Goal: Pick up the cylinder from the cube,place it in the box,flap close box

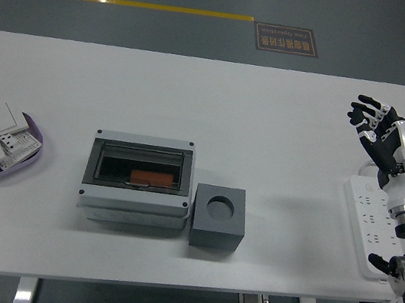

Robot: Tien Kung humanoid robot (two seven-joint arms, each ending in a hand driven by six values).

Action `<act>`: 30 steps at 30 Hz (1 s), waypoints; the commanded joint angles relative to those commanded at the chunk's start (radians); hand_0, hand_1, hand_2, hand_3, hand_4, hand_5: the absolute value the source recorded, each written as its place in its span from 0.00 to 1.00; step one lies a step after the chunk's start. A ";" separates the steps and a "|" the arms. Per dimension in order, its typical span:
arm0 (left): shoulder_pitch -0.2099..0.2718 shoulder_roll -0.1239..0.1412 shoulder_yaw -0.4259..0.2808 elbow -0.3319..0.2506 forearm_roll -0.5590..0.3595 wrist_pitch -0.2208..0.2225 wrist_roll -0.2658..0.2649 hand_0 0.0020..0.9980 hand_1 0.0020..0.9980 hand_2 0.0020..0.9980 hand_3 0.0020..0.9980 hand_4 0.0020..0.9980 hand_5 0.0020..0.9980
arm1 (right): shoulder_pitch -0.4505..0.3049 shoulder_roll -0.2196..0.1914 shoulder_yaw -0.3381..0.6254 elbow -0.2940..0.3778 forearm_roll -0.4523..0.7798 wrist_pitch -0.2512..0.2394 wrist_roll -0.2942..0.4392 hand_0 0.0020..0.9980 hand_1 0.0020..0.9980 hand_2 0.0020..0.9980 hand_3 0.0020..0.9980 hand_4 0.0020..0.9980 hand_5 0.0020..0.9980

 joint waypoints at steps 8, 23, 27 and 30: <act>-0.031 0.021 0.005 0.000 0.036 -0.007 0.005 0.64 0.67 0.66 0.70 0.75 0.32 | -0.030 -0.012 0.060 0.051 -0.012 -0.007 0.001 0.71 0.66 0.70 0.70 0.74 0.47; -0.050 0.037 0.003 0.000 0.054 -0.009 0.012 0.64 0.67 0.66 0.70 0.75 0.32 | -0.073 -0.018 0.105 0.065 0.012 -0.010 0.022 0.70 0.65 0.70 0.69 0.74 0.49; -0.052 0.037 0.002 0.000 0.054 -0.009 0.012 0.64 0.67 0.66 0.70 0.75 0.32 | -0.075 -0.017 0.107 0.064 0.004 -0.008 0.019 0.70 0.65 0.70 0.69 0.74 0.49; -0.054 0.036 0.002 0.000 0.056 -0.008 0.012 0.64 0.67 0.66 0.70 0.75 0.32 | -0.078 -0.015 0.111 0.067 -0.002 -0.010 0.018 0.72 0.65 0.70 0.69 0.75 0.45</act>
